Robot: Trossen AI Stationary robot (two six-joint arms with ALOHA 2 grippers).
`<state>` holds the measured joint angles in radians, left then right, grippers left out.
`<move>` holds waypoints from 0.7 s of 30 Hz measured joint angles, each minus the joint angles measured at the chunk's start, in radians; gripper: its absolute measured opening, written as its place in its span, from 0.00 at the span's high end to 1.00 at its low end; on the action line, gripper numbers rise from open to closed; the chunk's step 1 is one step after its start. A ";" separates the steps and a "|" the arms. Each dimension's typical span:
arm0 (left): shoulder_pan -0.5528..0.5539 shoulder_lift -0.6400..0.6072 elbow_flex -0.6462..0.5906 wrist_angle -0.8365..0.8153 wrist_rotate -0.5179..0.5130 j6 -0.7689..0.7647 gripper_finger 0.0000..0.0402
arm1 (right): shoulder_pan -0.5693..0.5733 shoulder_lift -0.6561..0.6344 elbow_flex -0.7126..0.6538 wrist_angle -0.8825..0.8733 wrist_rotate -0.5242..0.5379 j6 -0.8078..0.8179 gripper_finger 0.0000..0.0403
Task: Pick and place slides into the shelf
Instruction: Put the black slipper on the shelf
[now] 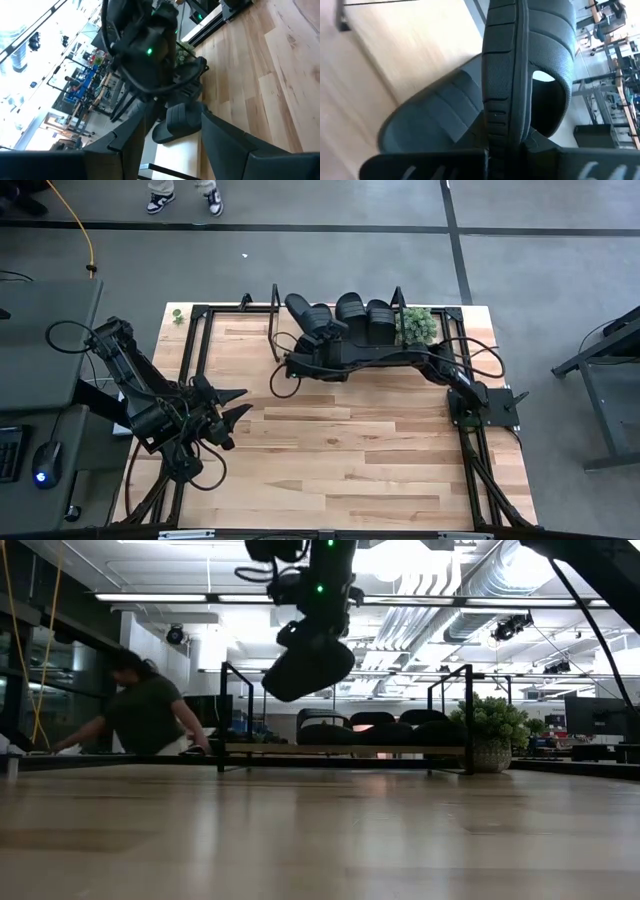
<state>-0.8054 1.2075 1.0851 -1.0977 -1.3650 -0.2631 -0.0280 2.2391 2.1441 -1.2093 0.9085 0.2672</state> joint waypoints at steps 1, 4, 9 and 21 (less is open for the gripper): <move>0.012 0.000 0.000 0.000 0.003 -0.005 0.56 | 0.006 0.000 0.007 -0.014 -0.001 0.004 0.98; 0.072 0.000 0.000 -0.004 0.062 -0.019 0.56 | 0.023 0.000 0.022 -0.025 0.000 0.005 0.98; 0.210 0.029 0.000 -0.006 0.173 0.009 0.56 | 0.049 0.000 0.066 -0.051 0.000 0.005 0.98; 0.290 0.123 0.000 -0.002 0.122 0.101 0.50 | 0.113 -0.001 0.213 -0.207 -0.053 0.074 0.98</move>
<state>-0.5156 1.3301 1.0855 -1.1000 -1.2432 -0.1619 0.0846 2.2383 2.3571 -1.4168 0.8553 0.3414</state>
